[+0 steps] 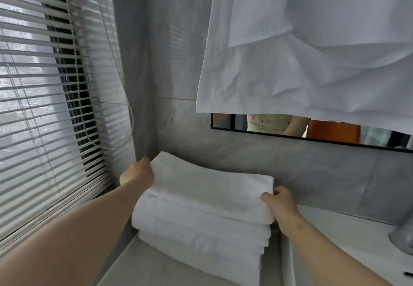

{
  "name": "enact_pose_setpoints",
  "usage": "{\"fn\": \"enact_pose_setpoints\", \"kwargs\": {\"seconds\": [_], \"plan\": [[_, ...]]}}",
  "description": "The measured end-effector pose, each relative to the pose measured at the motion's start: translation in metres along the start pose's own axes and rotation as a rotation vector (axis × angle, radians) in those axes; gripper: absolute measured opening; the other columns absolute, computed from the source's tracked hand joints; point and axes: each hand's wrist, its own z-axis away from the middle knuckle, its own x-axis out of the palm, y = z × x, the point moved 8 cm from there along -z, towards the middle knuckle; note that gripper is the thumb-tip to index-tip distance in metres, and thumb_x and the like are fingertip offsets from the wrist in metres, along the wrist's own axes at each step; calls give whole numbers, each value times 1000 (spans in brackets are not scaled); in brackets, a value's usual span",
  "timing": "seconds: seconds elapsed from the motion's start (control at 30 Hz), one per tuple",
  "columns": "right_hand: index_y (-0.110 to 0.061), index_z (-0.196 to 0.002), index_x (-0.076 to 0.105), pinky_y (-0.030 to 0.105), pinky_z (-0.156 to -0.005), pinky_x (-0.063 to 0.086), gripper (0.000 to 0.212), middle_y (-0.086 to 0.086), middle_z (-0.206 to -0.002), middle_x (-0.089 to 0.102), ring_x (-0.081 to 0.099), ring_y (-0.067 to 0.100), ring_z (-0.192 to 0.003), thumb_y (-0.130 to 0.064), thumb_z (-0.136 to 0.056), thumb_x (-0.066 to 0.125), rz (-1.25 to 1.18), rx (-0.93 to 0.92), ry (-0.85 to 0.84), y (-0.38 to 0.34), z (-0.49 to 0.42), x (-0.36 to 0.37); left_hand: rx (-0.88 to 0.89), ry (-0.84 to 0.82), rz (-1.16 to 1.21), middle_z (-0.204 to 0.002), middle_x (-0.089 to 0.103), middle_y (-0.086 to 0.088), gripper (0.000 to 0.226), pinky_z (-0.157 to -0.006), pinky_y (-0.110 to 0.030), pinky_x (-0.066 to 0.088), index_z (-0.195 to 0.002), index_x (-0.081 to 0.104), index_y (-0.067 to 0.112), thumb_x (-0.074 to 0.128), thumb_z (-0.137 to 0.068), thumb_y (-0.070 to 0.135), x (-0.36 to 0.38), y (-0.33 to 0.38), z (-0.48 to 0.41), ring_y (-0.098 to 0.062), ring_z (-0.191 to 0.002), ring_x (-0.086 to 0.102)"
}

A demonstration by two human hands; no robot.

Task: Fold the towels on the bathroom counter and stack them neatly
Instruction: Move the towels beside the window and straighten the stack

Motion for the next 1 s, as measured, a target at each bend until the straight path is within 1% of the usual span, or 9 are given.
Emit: {"fn": "enact_pose_setpoints", "kwargs": {"seconds": [0.1, 0.17, 0.27, 0.4, 0.53, 0.63, 0.8, 0.9, 1.0], "plan": [[-6, -87, 46, 25, -51, 38, 13, 10, -82, 54, 53, 21, -67, -7, -79, 56, 157, -72, 8, -4, 1, 0, 42, 30, -175, -120, 55, -9, 35, -79, -35, 44, -128, 40, 16, 38, -94, 9, -3, 6, 6, -28, -108, 55], [-9, -96, 44, 30, -58, 45, 22, 6, -91, 53, 56, 23, -77, -12, -79, 58, 289, -124, 23, -10, 6, -1, 72, 60, -267, -121, 55, -9, 34, -80, -34, 45, -127, 40, 14, 40, -93, 8, -6, 9, 11, -27, -111, 54], [-14, -110, 47, 32, -66, 46, 32, 3, -109, 47, 54, 23, -91, -16, -80, 60, 507, -220, 74, -25, 17, -6, 125, 96, -365, -121, 55, -8, 33, -78, -32, 44, -125, 42, 12, 42, -93, 6, -13, 15, 22, -26, -113, 52], [-18, -121, 47, 30, -74, 46, 37, 1, -123, 42, 50, 19, -101, -19, -85, 57, 688, -332, 13, -42, 38, -2, 211, 155, -428, -118, 57, -5, 30, -74, -31, 42, -122, 48, 14, 42, -92, 10, -27, 31, 44, -24, -111, 52], [-18, -122, 48, 29, -77, 45, 37, 2, -124, 45, 49, 19, -103, -20, -86, 57, 753, -408, -28, -63, 66, -5, 308, 156, -403, -126, 52, -6, 33, -82, -32, 42, -126, 47, 13, 38, -94, 11, -39, 50, 78, -25, -115, 49], [-19, -120, 49, 34, -82, 47, 34, 1, -120, 46, 51, 20, -101, -20, -86, 56, 803, -452, -34, -79, 91, -12, 404, 143, -377, -129, 49, -9, 34, -85, -33, 41, -126, 47, 14, 37, -93, 12, -48, 69, 109, -26, -117, 48], [-20, -103, 47, 34, -77, 47, 21, 0, -107, 47, 51, 21, -91, -18, -83, 54, 858, -476, -4, -94, 129, -32, 553, 180, -304, -118, 58, -4, 24, -76, -31, 39, -114, 52, 16, 42, -92, 17, -64, 96, 159, -25, -111, 51], [-21, -106, 47, 30, -72, 45, 22, -1, -110, 47, 50, 20, -93, -19, -85, 53, 903, -471, 21, -96, 146, -45, 621, 194, -259, -111, 60, -3, 19, -69, -30, 37, -107, 53, 16, 43, -90, 14, -70, 109, 188, -25, -105, 54], [-19, -114, 48, 30, -74, 45, 28, 0, -116, 47, 51, 20, -98, -22, -87, 54, 912, -457, 45, -95, 163, -60, 694, 184, -206, -109, 60, -4, 18, -66, -30, 33, -105, 53, 16, 44, -90, 14, -70, 121, 213, -25, -103, 54]]}}
